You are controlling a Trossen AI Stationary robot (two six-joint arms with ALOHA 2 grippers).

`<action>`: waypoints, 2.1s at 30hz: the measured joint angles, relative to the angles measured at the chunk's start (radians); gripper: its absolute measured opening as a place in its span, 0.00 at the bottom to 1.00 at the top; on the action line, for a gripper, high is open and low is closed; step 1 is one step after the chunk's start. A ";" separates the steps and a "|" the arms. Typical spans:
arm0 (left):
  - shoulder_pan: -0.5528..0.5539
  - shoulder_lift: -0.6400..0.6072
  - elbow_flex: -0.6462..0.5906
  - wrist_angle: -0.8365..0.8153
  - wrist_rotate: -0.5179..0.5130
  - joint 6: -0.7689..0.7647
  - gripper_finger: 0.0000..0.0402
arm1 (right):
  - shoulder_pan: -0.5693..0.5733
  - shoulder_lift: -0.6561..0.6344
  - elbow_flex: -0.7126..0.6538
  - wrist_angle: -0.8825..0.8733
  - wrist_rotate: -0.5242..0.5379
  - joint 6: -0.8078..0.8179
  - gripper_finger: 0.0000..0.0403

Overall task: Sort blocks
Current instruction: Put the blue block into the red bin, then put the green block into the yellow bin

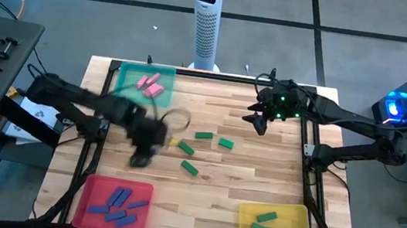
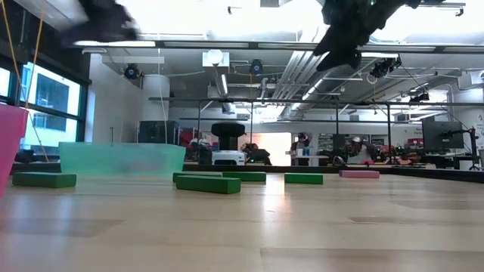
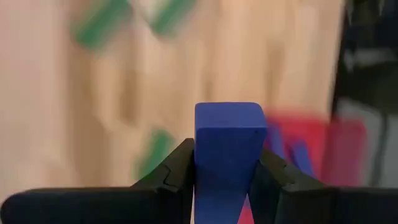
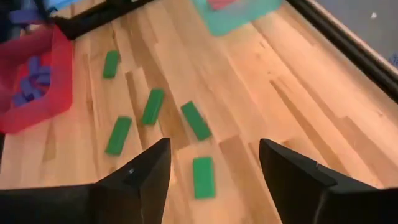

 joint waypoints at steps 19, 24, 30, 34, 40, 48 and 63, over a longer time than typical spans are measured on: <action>-0.723 0.099 -0.317 0.599 0.006 -0.751 0.22 | 0.108 0.089 -0.080 0.113 -0.067 -0.293 0.51; -0.765 0.173 -0.317 0.601 0.007 -0.769 0.27 | 0.163 0.248 -0.117 0.219 -0.036 -0.310 0.51; -0.775 0.204 -0.318 0.600 0.004 -0.891 0.45 | 0.166 0.448 -0.144 0.305 -0.063 -0.268 0.61; -0.775 0.197 -0.318 0.600 0.009 -0.920 0.58 | 0.177 0.550 -0.144 0.339 0.024 -0.231 0.64; -0.771 0.133 -0.318 0.620 0.014 -0.943 0.65 | 0.211 0.650 -0.143 0.429 0.134 -0.236 0.62; -0.673 -0.040 -0.293 0.546 -0.076 -1.048 0.62 | 0.216 0.679 -0.210 0.516 0.149 -0.107 0.40; -0.219 -0.232 -0.152 0.495 -0.694 -0.213 0.60 | 0.385 0.129 -0.258 0.229 0.138 0.227 0.20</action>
